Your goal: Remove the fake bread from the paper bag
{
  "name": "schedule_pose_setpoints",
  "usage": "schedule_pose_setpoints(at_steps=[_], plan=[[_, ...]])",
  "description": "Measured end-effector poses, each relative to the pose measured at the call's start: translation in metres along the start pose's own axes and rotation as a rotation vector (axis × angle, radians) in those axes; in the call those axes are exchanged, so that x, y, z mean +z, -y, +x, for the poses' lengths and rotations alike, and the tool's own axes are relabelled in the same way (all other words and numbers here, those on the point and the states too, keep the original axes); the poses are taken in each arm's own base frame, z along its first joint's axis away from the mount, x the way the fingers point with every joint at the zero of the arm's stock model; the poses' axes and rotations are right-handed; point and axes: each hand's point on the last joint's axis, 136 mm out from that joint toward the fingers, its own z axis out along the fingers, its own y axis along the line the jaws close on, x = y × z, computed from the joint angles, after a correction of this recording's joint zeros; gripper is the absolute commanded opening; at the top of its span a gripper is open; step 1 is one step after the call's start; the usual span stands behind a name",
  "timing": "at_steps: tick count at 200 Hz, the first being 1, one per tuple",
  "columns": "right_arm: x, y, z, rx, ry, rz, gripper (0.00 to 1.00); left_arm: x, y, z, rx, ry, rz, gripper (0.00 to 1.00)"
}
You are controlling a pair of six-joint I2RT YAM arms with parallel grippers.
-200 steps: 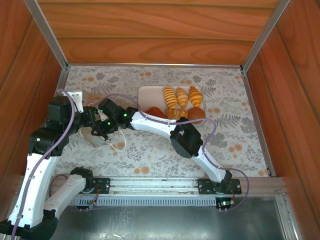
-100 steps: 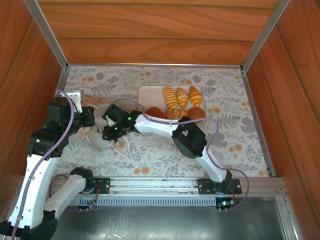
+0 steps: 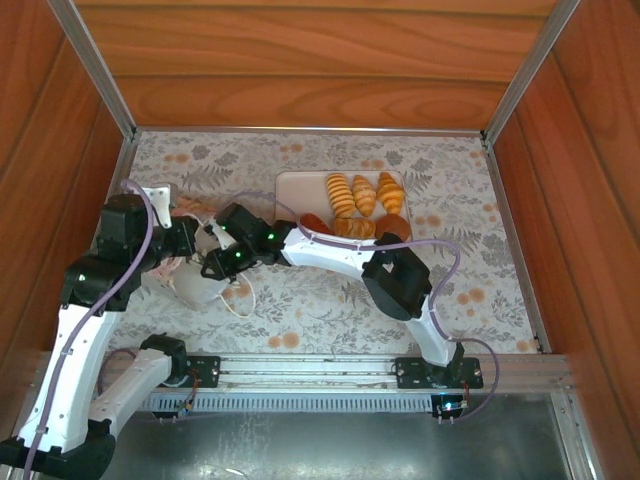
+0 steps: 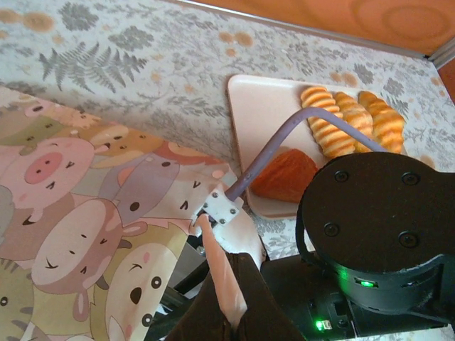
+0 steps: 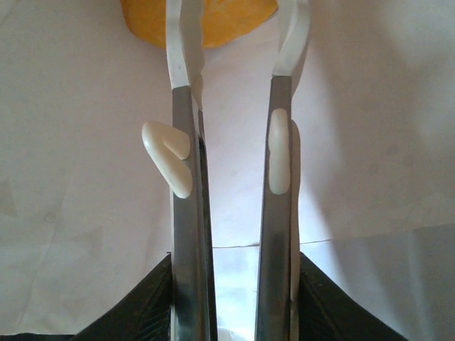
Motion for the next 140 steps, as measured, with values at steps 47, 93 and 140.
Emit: schedule_pose_setpoints(at_steps=[47, 93, 140], plan=[[0.003, -0.020, -0.003, 0.104, -0.005, -0.123, 0.45, 0.000, 0.000, 0.007, -0.022, -0.006, 0.015, 0.00], [0.013, -0.028, -0.008, 0.220, -0.031, -0.200, 0.47, -0.001, 0.001, 0.007, -0.043, 0.002, 0.019, 0.00], [0.027, -0.025, -0.012, 0.307, -0.060, -0.202, 0.52, 0.003, 0.000, 0.010, -0.059, -0.010, 0.023, 0.00]])
